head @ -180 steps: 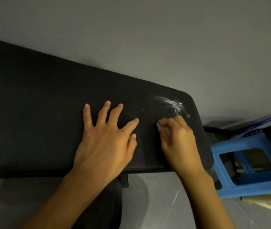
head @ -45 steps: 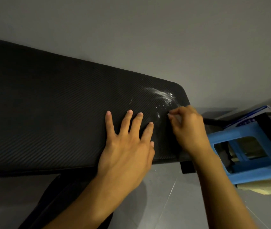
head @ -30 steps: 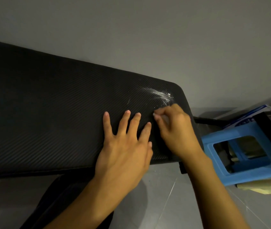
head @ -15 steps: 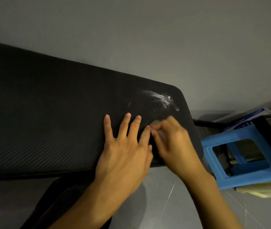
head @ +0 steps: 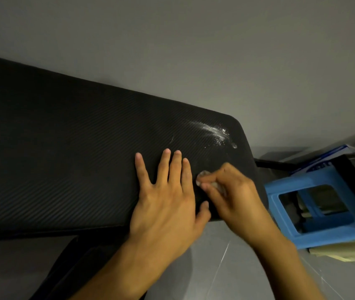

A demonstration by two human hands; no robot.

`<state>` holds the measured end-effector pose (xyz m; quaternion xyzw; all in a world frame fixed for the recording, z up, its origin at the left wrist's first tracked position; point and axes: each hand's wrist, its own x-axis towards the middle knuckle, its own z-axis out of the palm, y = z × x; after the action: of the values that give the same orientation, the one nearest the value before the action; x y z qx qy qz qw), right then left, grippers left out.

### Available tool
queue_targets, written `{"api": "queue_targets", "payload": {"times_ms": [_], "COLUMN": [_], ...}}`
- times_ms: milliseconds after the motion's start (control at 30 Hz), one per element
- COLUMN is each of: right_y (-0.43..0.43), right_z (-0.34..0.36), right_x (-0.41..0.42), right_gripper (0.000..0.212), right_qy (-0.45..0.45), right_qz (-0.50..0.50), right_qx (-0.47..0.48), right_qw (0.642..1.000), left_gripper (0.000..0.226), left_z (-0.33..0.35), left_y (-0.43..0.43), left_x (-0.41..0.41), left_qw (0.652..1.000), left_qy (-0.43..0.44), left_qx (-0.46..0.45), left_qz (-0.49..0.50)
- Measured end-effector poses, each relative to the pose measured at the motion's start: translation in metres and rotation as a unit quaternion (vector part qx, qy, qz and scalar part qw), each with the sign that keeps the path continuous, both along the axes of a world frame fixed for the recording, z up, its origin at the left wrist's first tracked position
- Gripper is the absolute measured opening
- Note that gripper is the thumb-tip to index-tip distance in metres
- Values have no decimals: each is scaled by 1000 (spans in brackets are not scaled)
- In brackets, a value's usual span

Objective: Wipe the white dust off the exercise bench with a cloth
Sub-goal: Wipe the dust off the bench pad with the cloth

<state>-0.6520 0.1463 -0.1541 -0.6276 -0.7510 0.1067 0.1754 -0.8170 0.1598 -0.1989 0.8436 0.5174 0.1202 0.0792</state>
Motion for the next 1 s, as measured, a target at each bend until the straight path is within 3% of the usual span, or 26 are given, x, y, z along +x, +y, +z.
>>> {"api": "queue_targets", "payload": {"times_ms": [167,400,633,833,1000], "right_y": [48,-23,53,2,42], "right_z": [-5,2,-5,-5,-8], "right_x": [-2,8,34,7,45], "right_gripper": [16,12,14,16,13], "right_qy": [-37,8,-55,4,-63], "right_qz": [-37,12,-104,15,-95], "right_qx": [18,-14,43,22,41], "right_qw": [998,1000,992,1000,993], "left_gripper": [91,88,88,86,86], "left_z": [3,2,4,3,3], "left_y": [1,2,1,1,1], "left_x": [-1,-3,-3,-3,-3], "left_qw": [1000,1000,1000,1000,1000], "left_qy": [22,-19,1,-8,-1], "left_qx": [-13,-14,-19,-18,-19], "left_qz": [0,-3,-3,-4,-1]}}
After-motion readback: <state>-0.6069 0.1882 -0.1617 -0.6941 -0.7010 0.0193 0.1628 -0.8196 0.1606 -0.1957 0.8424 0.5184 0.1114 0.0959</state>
